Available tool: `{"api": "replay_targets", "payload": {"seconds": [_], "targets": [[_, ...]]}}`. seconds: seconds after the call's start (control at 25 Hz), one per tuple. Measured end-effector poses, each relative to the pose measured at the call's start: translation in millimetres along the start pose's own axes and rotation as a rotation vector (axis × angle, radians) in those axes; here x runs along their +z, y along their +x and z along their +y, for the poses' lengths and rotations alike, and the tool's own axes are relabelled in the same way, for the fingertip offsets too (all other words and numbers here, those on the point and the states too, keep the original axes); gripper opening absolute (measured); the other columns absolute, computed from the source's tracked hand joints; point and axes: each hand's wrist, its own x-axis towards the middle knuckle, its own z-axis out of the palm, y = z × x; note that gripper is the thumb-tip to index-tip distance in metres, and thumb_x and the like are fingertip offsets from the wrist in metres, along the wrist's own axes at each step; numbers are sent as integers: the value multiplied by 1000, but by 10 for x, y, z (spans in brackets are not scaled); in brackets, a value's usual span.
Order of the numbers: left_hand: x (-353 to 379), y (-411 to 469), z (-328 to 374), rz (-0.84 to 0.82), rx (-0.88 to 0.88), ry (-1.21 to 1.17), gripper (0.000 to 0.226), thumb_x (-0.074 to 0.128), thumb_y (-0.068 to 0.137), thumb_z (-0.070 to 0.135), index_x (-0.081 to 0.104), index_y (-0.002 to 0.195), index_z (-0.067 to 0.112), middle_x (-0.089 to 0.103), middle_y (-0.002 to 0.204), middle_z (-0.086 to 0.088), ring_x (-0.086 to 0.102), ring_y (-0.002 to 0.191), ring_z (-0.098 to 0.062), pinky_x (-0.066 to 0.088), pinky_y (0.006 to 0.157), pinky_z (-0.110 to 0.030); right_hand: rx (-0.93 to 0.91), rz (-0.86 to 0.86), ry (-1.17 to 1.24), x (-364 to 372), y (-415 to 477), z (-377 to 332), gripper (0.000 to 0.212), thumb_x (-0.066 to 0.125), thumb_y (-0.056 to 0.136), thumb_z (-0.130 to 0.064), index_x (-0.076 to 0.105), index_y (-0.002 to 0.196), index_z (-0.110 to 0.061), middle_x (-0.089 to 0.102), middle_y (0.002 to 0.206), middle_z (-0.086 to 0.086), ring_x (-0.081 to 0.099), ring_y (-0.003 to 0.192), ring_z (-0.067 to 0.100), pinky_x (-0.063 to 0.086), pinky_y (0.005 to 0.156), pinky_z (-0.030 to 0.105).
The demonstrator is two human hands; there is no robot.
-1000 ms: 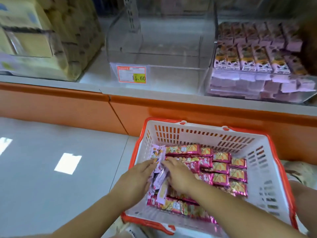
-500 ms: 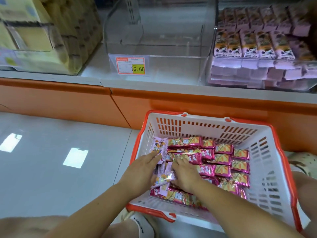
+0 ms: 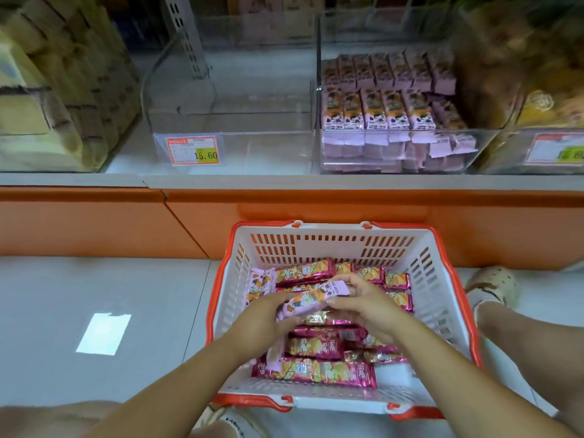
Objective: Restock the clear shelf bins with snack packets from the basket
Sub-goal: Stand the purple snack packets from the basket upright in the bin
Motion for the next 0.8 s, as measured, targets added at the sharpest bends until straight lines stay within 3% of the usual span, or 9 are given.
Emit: {"api": "replay_targets", "payload": {"seconds": [0.12, 0.2, 0.28, 0.4, 0.48, 0.52, 0.6, 0.68, 0.8], "targets": [[1, 41, 208, 40, 40, -54, 59, 62, 88, 49, 44, 140, 27, 56, 124, 8, 53, 101, -9, 38, 84, -16, -40, 24, 248, -87, -83, -2, 37, 66, 82, -1, 53, 116, -7, 70, 104, 18, 69, 97, 30, 56, 87, 39], [47, 54, 323, 42, 69, -110, 56, 65, 83, 52, 48, 131, 28, 55, 101, 14, 51, 85, -3, 38, 72, -14, -74, 71, 287, -117, -116, -18, 20, 61, 89, -4, 55, 108, -4, 68, 105, 18, 70, 96, 27, 58, 81, 34], [100, 61, 410, 50, 83, -184, 53, 68, 82, 51, 50, 126, 28, 48, 87, 16, 47, 75, -1, 38, 65, -14, -97, 114, 316, -145, -125, -27, 20, 59, 91, -5, 56, 111, -4, 68, 107, 18, 70, 96, 27, 58, 79, 35], [114, 46, 461, 71, 126, -159, 48, 66, 85, 45, 49, 128, 30, 49, 96, 21, 48, 81, 5, 37, 67, -10, -115, 146, 339, -185, -136, -53, 35, 58, 90, 0, 55, 121, -15, 70, 103, 16, 69, 94, 27, 57, 77, 36], [49, 64, 451, 70, 125, -160, 45, 66, 88, 39, 50, 129, 33, 53, 116, 15, 51, 97, 4, 42, 82, -13, -105, 123, 263, -217, -187, -113, 34, 58, 88, 4, 57, 116, -16, 68, 104, 19, 69, 89, 29, 58, 70, 34], [-3, 83, 448, 71, 100, -212, 42, 67, 88, 33, 52, 127, 34, 53, 124, 11, 54, 105, -3, 45, 92, -22, -97, 98, 194, -241, -225, -155, 29, 60, 86, 5, 57, 111, -11, 68, 104, 19, 69, 87, 28, 58, 67, 33], [-127, 143, 445, 52, -9, -561, 39, 71, 87, 19, 58, 121, 33, 52, 133, 2, 63, 105, -16, 53, 92, -36, -87, 47, 45, -281, -298, -224, 25, 69, 78, 1, 56, 99, -5, 70, 92, 10, 68, 77, 20, 56, 65, 32], [-204, 225, 442, 0, -93, -974, 49, 74, 83, 10, 58, 124, 31, 51, 135, -7, 68, 102, -25, 57, 83, -37, -88, 24, -43, -273, -337, -253, 30, 75, 71, -1, 53, 92, -5, 69, 78, 2, 66, 66, 12, 52, 63, 29], [-209, 304, 505, -12, -113, -1091, 54, 71, 84, 8, 50, 131, 25, 62, 123, -11, 69, 99, -30, 56, 83, -39, -98, 23, -169, -195, -353, -249, 33, 74, 76, 3, 56, 99, -13, 70, 95, 6, 68, 80, 18, 52, 66, 28]]}}
